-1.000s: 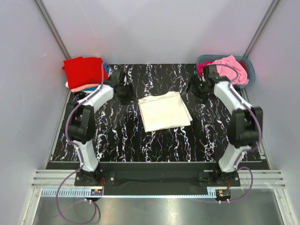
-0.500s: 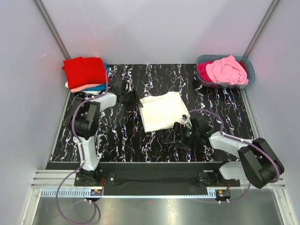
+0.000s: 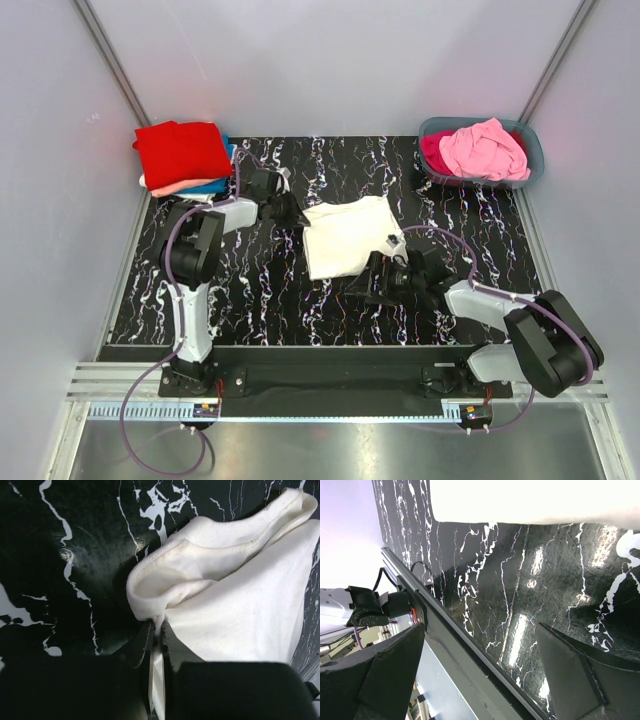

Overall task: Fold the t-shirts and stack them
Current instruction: Neatly place the folded tshirt to the corner

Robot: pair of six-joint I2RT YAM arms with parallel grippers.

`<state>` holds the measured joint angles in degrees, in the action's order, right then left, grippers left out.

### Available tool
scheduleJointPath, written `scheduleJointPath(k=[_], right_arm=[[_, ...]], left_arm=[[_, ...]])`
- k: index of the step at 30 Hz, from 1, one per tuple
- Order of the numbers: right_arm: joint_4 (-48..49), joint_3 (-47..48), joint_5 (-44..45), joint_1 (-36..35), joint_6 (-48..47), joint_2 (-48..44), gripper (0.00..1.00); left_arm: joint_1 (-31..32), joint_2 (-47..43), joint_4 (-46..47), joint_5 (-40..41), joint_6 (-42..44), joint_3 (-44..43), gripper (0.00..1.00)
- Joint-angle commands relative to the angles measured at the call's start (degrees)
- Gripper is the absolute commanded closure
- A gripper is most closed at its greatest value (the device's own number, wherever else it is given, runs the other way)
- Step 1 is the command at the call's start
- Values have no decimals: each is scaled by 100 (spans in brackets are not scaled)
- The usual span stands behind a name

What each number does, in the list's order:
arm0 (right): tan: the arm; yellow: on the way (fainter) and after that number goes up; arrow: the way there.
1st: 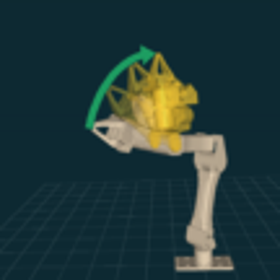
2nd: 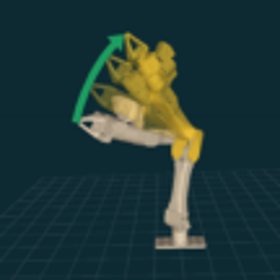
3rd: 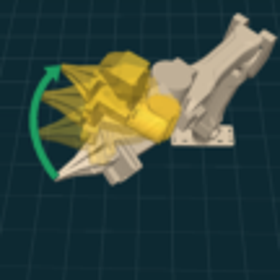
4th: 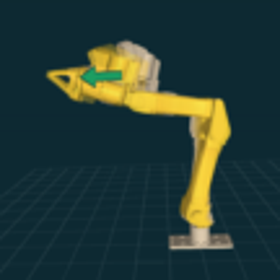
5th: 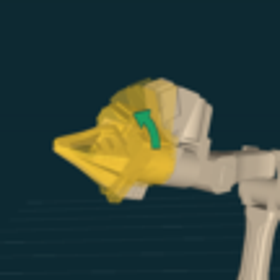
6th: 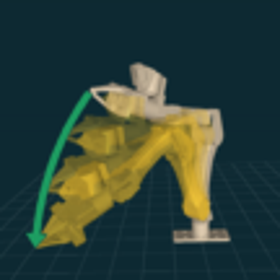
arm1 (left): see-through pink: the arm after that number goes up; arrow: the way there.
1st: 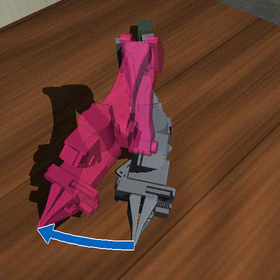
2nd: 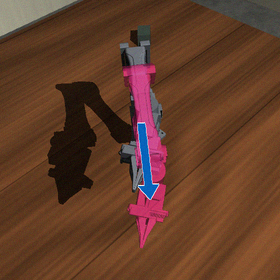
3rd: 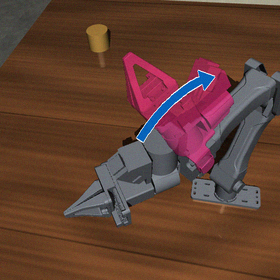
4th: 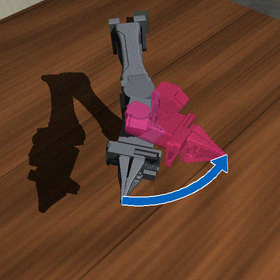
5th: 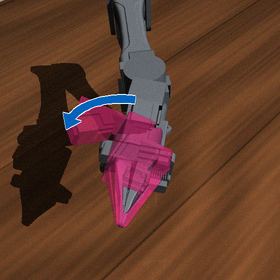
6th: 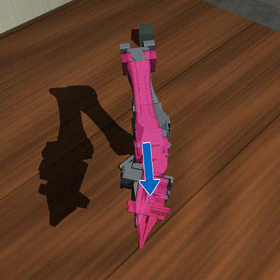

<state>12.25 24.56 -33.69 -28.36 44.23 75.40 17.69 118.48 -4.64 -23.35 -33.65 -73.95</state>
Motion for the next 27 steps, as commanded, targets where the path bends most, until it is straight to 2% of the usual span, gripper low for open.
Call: scheduleJointPath(k=[1,2,7,11,19,25,27], right_arm=[[269,102,-23,-29,7,54,0],[269,93,-32,-21,-2,63,0],[269,102,-23,-21,-19,72,0],[234,84,99,-21,-2,80,0],[-82,93,547,-47,112,46,0],[-829,540,1426,-600,25,72,0],[-926,585,1585,-714,16,72,0]], left_arm=[[85,282,-142,-29,60,-224,97],[68,220,-220,-29,112,-286,100],[-195,-105,-791,76,253,-830,100],[-494,-193,-1739,182,551,-1786,100],[-1057,131,-3207,490,1053,-3589,100],[-1321,614,-4087,788,1421,-5205,99],[-1452,711,-4211,789,1458,-5497,98]])
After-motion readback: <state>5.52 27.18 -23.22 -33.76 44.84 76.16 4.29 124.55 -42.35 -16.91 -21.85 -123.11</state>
